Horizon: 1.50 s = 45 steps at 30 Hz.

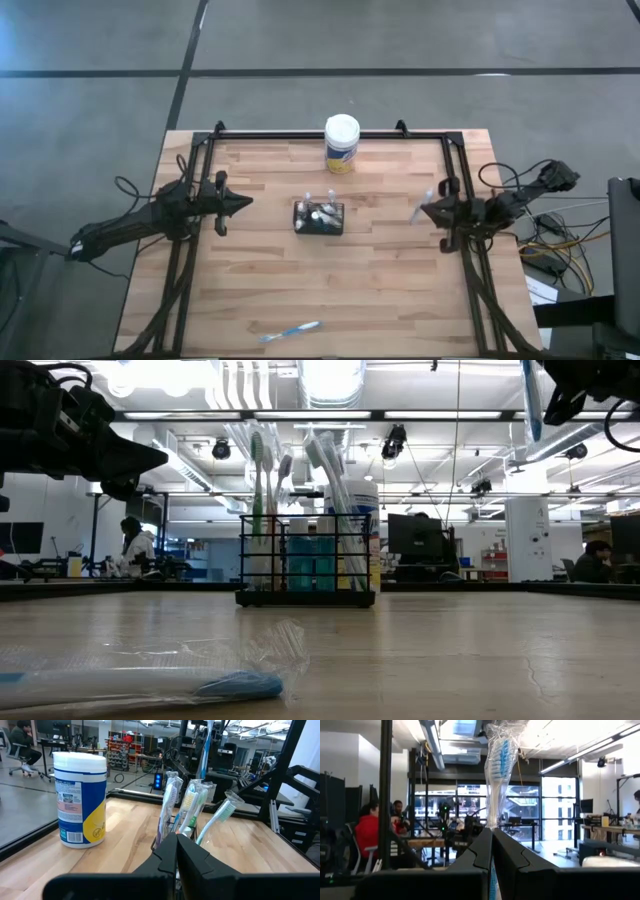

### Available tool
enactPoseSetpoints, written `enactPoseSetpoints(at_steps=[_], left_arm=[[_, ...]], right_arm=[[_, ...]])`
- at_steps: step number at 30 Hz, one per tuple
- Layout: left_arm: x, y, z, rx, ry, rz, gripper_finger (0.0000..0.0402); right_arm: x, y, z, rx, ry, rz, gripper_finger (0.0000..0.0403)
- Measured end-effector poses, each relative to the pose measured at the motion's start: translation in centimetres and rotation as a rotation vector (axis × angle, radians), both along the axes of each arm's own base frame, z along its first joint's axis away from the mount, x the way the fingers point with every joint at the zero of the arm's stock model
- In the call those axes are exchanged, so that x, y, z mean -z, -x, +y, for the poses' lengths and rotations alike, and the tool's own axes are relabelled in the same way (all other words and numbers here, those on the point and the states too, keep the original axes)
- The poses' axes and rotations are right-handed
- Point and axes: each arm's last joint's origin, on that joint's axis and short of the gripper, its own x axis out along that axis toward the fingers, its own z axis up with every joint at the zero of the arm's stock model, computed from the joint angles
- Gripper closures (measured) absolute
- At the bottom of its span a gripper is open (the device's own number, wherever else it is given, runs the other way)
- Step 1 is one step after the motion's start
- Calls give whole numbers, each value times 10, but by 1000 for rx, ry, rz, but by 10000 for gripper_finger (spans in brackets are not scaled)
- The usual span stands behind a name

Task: Pick & Place toothbrushing station
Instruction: Put the top blue toothbrush into the black wire organizer

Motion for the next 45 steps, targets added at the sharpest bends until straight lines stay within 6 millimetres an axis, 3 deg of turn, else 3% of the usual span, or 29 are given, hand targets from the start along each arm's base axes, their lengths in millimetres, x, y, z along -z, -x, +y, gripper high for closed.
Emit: enactPoseSetpoints(at_steps=[4, 10, 17, 26, 30, 35, 45], left_arm=[[0, 0, 0, 0, 1, 0, 390], [0, 0, 0, 0, 1, -1, 390], [0, 0, 0, 0, 1, -1, 390], [0, 0, 0, 0, 1, -1, 390], [0, 0, 0, 0, 1, -1, 390], [0, 0, 0, 0, 1, -1, 390], [0, 0, 0, -1, 2, 3, 390]], right_arm=[[-17, -3, 2, -10, 19, -24, 394], [-62, -20, 12, -21, 86, -40, 394], [-103, -61, 25, 41, 172, 5, 394], [-120, -125, 22, -56, 216, 28, 394], [-115, -153, 13, -86, 206, 50, 394], [-85, -182, 4, -64, 211, 21, 394], [-29, -202, -3, -74, 160, -21, 395]])
